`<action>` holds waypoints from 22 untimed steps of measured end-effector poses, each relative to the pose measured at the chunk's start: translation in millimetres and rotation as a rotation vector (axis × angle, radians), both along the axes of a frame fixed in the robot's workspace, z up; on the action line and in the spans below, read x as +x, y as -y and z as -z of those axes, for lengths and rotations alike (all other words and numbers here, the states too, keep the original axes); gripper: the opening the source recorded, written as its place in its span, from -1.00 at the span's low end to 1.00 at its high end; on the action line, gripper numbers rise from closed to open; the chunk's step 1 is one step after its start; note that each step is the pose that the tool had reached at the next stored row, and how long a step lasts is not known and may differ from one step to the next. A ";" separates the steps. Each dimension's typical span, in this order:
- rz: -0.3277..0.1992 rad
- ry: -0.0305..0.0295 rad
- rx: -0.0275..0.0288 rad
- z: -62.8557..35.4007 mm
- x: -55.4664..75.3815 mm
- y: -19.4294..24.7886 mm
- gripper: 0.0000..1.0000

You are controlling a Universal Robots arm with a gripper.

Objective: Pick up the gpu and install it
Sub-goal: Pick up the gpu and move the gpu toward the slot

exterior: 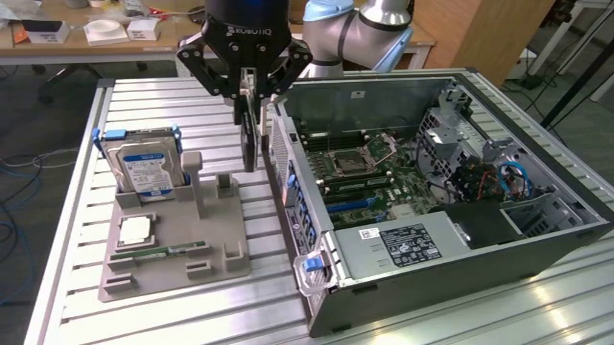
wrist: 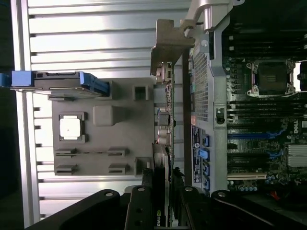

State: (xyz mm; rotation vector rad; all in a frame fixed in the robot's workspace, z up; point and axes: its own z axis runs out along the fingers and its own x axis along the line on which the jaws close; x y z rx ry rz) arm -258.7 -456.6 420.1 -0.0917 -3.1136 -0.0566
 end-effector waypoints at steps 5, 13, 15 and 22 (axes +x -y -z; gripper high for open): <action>0.000 0.0000 0.0000 0.0 8.2 0.0 -0.47; 0.000 0.0000 0.0000 0.0 24.1 0.0 -0.47; 0.000 0.0000 0.0000 0.0 28.4 0.0 -0.47; 0.000 0.0000 0.0000 0.0 46.7 0.0 -0.47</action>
